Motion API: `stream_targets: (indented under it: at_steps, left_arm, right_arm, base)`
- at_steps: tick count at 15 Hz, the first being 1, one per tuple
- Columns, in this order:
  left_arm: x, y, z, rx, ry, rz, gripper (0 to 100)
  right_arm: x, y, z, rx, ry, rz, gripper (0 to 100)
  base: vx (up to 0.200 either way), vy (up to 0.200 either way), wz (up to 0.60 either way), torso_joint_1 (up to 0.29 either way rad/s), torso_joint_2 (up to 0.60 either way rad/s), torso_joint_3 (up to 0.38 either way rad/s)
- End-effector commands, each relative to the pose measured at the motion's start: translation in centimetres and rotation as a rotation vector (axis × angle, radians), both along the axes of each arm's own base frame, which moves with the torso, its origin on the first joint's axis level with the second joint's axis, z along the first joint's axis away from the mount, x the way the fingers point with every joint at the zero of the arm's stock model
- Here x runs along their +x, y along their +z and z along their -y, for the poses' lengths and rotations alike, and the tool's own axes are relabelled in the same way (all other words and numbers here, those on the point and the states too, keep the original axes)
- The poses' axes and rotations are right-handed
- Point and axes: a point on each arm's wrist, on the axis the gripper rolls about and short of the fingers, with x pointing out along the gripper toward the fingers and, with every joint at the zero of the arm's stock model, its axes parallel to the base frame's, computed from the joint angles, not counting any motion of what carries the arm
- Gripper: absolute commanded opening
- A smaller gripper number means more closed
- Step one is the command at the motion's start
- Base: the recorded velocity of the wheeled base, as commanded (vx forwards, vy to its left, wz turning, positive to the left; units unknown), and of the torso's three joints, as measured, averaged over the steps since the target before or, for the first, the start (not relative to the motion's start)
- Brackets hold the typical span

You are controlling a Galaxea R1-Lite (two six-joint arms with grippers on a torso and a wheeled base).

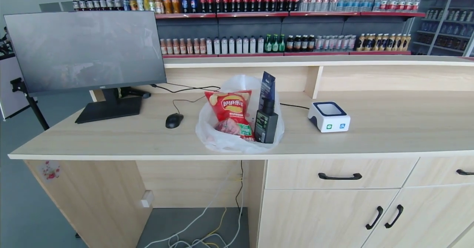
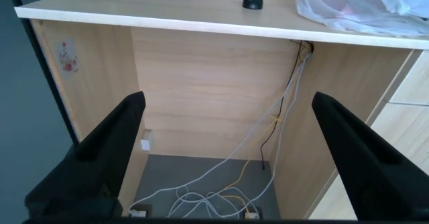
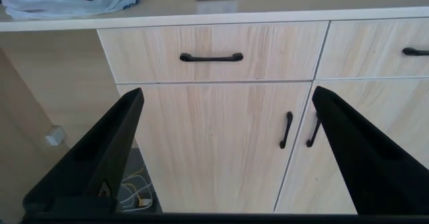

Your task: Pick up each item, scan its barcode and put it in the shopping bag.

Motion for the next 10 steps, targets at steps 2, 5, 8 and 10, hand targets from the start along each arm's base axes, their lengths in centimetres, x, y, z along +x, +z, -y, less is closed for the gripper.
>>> stream_targets:
  at_steps: [2, 5, 8, 10]
  left_arm:
    - [0.00, 0.00, 0.00, 0.000, 0.000, 0.001, 100]
    - [0.00, 0.00, 0.00, -0.002, 0.000, 0.001, 100]
    - [0.00, 0.00, 0.00, -0.003, 0.000, 0.001, 100]
    - [0.00, 0.00, 0.00, 0.000, 0.000, 0.001, 100]
  right_arm:
    - [0.01, 0.00, 0.00, 0.001, 0.000, -0.002, 100]
    - [0.01, 0.00, 0.00, 0.001, -0.001, -0.002, 100]
    - [0.01, 0.00, 0.00, 0.001, 0.000, -0.002, 100]
    - [0.01, 0.00, 0.00, 0.001, 0.000, -0.002, 100]
  base:
    - [0.000, -0.200, 0.00, 0.005, 0.00, 0.002]
    - [0.000, -0.200, 0.00, 0.002, 0.00, 0.002]
    - [0.000, -0.067, 0.00, 0.001, 0.00, 0.002]
    - [0.000, 0.000, 0.00, 0.000, 0.00, 0.000]
